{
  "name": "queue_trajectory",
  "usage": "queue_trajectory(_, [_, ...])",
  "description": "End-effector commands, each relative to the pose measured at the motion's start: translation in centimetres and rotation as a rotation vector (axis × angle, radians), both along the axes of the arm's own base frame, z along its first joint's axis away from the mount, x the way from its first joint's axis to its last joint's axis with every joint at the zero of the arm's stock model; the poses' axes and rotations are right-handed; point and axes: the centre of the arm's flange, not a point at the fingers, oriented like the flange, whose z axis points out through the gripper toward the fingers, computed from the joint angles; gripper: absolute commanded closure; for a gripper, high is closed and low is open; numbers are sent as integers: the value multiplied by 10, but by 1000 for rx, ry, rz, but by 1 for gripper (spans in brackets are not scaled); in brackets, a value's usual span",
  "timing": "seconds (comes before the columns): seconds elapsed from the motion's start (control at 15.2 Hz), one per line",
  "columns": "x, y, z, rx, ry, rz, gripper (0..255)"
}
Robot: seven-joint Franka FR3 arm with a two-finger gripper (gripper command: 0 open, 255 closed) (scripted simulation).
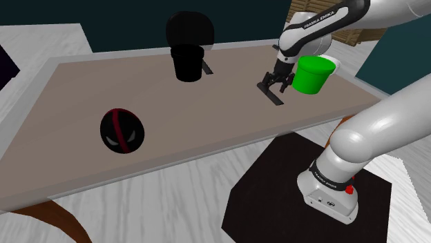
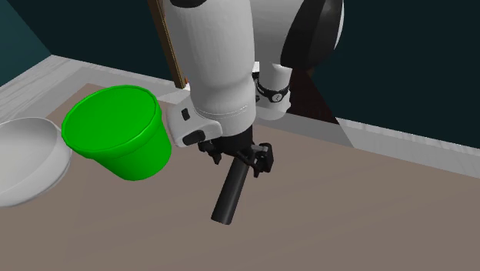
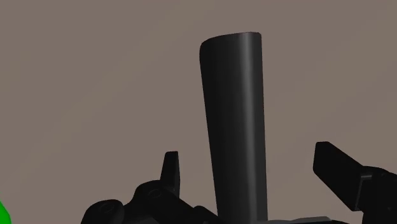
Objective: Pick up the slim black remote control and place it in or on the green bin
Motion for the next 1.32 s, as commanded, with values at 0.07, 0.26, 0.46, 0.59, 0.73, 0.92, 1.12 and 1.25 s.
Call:
queue_trajectory(0.07, [1, 0, -14, 0, 0, 0, 0])
queue_trajectory(0.26, [1, 0, -14, 0, 0, 0, 0])
queue_trajectory(0.46, [1, 0, -14, 0, 0, 0, 0])
queue_trajectory(0.59, [1, 0, -14, 0, 0, 0, 255])
queue_trajectory(0.73, [1, 0, -14, 0, 0, 0, 255])
queue_trajectory(0.92, [0, 1, -14, 0, 0, 0, 255])
queue_trajectory(1.12, [0, 1, -14, 0, 0, 0, 255])
queue_trajectory(1.25, [1, 0, -9, 0, 0, 0, 255])
